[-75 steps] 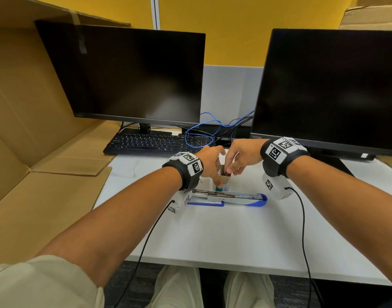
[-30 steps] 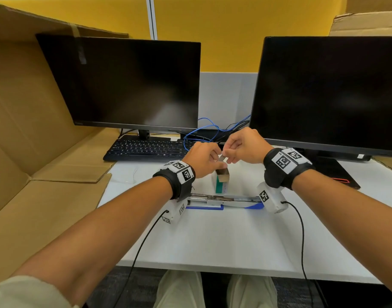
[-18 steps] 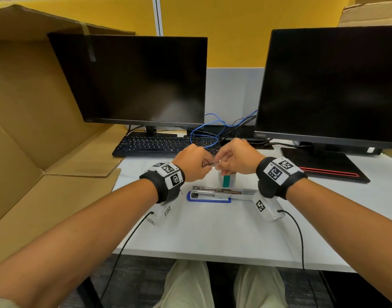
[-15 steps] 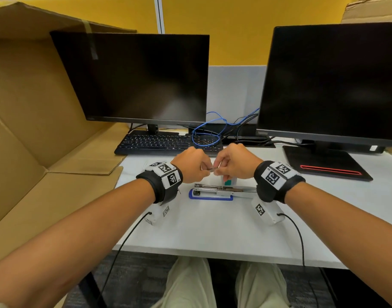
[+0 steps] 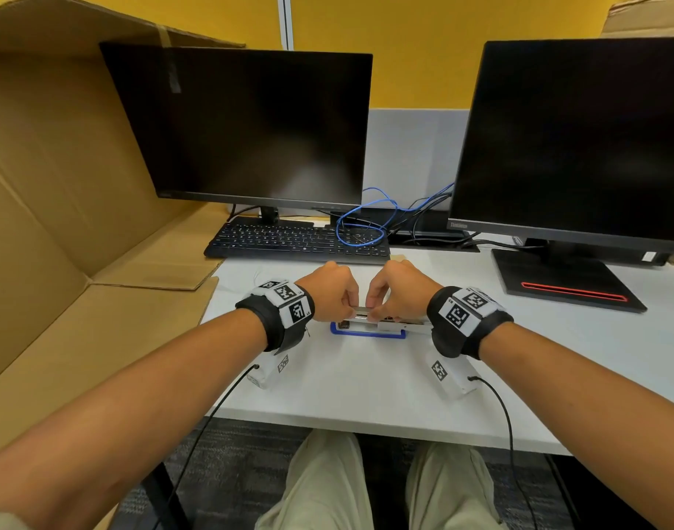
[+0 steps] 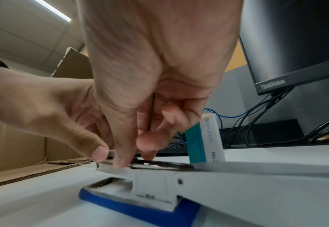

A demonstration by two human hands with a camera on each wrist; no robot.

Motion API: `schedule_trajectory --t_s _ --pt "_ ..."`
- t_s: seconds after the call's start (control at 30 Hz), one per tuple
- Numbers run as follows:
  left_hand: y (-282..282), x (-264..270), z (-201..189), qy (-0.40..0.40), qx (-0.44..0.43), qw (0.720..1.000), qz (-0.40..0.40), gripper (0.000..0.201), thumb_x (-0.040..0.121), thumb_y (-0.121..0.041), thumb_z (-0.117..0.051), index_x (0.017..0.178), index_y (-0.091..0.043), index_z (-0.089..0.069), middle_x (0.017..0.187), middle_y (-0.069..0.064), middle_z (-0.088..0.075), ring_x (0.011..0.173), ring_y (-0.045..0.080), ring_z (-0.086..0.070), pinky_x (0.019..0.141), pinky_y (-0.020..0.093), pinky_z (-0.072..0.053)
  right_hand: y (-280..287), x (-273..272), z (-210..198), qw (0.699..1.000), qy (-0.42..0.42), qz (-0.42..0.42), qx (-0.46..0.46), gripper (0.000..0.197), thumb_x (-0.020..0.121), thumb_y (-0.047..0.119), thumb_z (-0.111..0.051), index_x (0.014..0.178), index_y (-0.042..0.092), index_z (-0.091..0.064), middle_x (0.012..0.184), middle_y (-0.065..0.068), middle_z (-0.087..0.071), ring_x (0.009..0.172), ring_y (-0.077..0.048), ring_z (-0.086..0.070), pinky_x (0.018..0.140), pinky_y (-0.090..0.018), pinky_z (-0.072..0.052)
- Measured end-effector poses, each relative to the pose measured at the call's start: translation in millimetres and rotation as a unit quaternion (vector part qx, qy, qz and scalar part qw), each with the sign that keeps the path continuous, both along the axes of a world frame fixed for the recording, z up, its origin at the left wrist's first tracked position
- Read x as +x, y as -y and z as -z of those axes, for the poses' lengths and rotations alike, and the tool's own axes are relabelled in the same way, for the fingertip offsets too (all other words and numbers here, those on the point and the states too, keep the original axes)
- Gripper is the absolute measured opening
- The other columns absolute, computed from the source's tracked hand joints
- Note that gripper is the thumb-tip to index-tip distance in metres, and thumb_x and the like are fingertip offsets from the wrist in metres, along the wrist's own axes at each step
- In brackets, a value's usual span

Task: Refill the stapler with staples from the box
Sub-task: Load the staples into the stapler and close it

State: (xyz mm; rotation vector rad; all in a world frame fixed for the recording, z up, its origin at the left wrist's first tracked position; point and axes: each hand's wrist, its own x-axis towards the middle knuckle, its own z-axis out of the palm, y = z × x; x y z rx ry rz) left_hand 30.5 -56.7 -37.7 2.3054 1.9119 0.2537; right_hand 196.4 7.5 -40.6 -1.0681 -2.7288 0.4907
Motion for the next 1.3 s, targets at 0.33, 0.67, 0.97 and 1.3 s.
schedule_trajectory --t_s 0.33,0.67,0.97,1.3 --pt "4 -1 0 0.019 -0.005 1.000 -0.004 0.014 0.083 -0.022 -0.071 0.093 -0.015 -0.078 0.085 0.000 -0.078 0.070 0.007 -0.062 0.085 0.022 -0.048 -5 -2 3 0.999 0.009 0.011 -0.037 0.022 0.067 0.026 -0.088 0.083 0.014 -0.079 0.081 -0.004 -0.076 0.051 -0.008 -0.061 0.054 -0.017 -0.049" --pt "6 0 -3 0.032 -0.011 0.999 -0.007 0.025 0.080 -0.023 -0.077 0.102 -0.013 -0.077 0.088 0.004 -0.078 0.079 0.012 -0.071 0.071 0.014 -0.050 -4 -3 -1 0.999 0.030 0.018 -0.040 0.030 0.062 0.029 -0.090 0.084 0.013 -0.078 0.082 -0.003 -0.075 0.061 -0.016 -0.068 0.058 -0.020 -0.053" --pt "10 1 -4 0.024 -0.009 1.000 -0.004 0.015 0.082 -0.016 -0.074 0.095 -0.013 -0.080 0.092 0.003 -0.079 0.069 0.004 -0.056 0.062 0.008 -0.039 -1 9 -6 0.997 0.062 0.012 -0.044 0.035 0.066 0.023 -0.089 0.095 0.009 -0.074 0.089 -0.006 -0.075 0.048 -0.011 -0.065 0.057 -0.029 -0.061" --pt "4 -6 4 0.005 -0.006 1.000 -0.004 0.009 0.081 -0.016 -0.072 0.083 -0.013 -0.081 0.082 -0.002 -0.078 0.061 0.001 -0.047 0.082 0.035 -0.057 -5 48 -10 0.962 0.266 0.046 0.048 0.046 0.068 0.042 -0.083 0.106 0.020 -0.074 0.103 -0.003 -0.072 0.084 -0.021 -0.070 0.073 -0.031 -0.059"
